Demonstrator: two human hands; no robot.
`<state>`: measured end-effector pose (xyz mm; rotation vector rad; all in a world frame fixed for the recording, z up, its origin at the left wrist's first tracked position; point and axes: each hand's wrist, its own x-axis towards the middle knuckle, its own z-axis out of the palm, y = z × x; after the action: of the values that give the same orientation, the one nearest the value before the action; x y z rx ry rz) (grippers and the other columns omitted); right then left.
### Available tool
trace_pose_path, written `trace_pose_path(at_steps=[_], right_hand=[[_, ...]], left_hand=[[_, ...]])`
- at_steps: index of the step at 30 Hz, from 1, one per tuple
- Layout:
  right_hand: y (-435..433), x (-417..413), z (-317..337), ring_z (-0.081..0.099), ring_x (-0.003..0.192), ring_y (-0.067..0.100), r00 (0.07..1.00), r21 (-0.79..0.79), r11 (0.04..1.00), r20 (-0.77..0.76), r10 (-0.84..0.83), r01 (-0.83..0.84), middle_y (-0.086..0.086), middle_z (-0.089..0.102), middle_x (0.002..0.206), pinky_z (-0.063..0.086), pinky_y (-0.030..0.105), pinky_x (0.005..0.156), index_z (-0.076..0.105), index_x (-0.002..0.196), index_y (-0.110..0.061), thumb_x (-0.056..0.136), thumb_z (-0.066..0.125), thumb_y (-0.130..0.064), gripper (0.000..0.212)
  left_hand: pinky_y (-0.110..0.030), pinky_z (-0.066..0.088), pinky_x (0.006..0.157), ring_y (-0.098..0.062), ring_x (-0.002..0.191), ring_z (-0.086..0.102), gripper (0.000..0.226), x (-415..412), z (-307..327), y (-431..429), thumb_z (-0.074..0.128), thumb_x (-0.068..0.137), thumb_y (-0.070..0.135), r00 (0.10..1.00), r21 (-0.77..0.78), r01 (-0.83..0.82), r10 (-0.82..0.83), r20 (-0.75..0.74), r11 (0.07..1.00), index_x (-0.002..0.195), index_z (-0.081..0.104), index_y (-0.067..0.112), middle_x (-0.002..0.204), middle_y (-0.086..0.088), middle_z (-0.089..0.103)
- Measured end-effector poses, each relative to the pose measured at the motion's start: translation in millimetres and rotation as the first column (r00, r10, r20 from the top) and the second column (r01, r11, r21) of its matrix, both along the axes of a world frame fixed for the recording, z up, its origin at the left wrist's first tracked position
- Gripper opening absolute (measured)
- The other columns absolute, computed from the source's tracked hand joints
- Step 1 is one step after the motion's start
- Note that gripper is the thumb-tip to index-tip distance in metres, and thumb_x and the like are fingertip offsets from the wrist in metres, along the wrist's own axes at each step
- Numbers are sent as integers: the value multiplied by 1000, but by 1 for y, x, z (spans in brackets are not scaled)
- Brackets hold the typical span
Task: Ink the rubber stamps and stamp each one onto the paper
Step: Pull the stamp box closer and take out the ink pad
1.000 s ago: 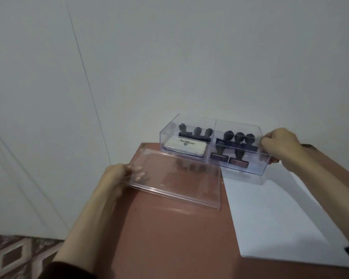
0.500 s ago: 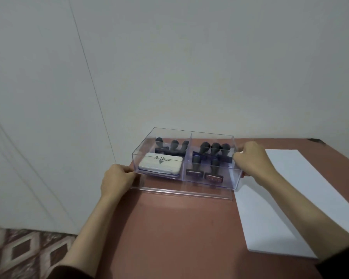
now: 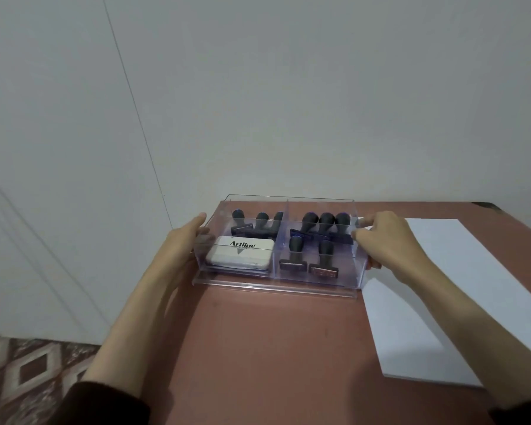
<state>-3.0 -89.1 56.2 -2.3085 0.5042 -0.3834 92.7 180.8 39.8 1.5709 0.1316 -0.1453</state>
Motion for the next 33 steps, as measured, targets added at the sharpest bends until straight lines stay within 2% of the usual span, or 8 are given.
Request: trace_pose_path(at_steps=[3, 7, 12, 14, 19, 25, 28, 33], right_hand=[[1, -3, -1, 49, 31, 10, 999, 76, 996, 17, 33, -35, 7, 60, 51, 36, 16, 37, 62, 111, -9, 85, 54, -13, 27], [5, -5, -4, 64, 58, 19, 998, 282, 958, 40, 51, -60, 6, 64, 81, 54, 28, 55, 57, 108, -16, 88, 55, -21, 21], [4, 2, -10, 64, 65, 23, 998, 374, 926, 42, 47, -60, 10, 65, 88, 54, 34, 62, 53, 105, -16, 88, 54, -20, 17], [3, 8, -10, 64, 65, 24, 998, 377, 925, 47, 41, -56, 10, 65, 88, 54, 33, 61, 54, 106, -16, 88, 53, -19, 19], [2, 24, -7, 65, 76, 27, 998, 372, 927, 55, 22, -41, 13, 65, 101, 52, 31, 59, 56, 111, -14, 89, 52, -20, 23], [1, 27, -5, 63, 77, 24, 998, 364, 931, 66, -2, -23, 12, 65, 101, 50, 28, 53, 58, 109, -13, 89, 53, -18, 22], [1, 26, -6, 62, 72, 22, 998, 353, 935, 70, -2, -23, 11, 64, 100, 48, 26, 51, 58, 107, -14, 89, 52, -17, 19], [4, 22, -2, 60, 74, 26, 998, 317, 948, 69, -2, -20, 11, 62, 90, 49, 26, 50, 59, 80, -15, 88, 48, -12, 13]], left_hand=[[-27, 46, 66, -19, 85, 61, 27, 4, -4, 0, 53, 90, 30, 1000, 29, 4, -3, -14, 1000, 99, 62, 6, 98, -9, 65], [-24, 42, 62, -15, 66, 51, 9, 4, -3, -3, 51, 90, 12, 999, -20, -27, 27, -25, 999, 81, 53, 11, 77, -4, 54], [-26, 35, 54, -25, 76, 50, 17, 1, -3, -3, 48, 88, 9, 998, 10, -57, 57, -16, 998, 99, 58, 0, 92, -13, 60], [-27, 34, 56, -24, 81, 51, 20, 3, -3, -4, 47, 89, 10, 998, 17, -67, 67, -1, 998, 102, 59, 0, 97, -13, 62], [-27, 28, 50, -22, 71, 50, 18, 10, -3, -10, 44, 90, 10, 998, 56, -58, 56, 28, 997, 80, 58, 7, 84, -7, 60], [-26, 20, 49, -19, 63, 42, 17, 16, -8, -9, 45, 86, 13, 997, 63, -70, 69, 14, 996, 91, 59, 4, 87, -10, 59], [-28, 22, 51, -21, 64, 41, 15, 17, -9, -9, 45, 85, 13, 997, 59, -69, 67, 22, 996, 80, 57, 5, 87, -13, 56], [-29, 26, 50, -22, 61, 41, 15, 20, -9, -5, 43, 83, 14, 998, 98, -57, 58, -7, 994, 81, 56, 6, 85, -9, 58]])
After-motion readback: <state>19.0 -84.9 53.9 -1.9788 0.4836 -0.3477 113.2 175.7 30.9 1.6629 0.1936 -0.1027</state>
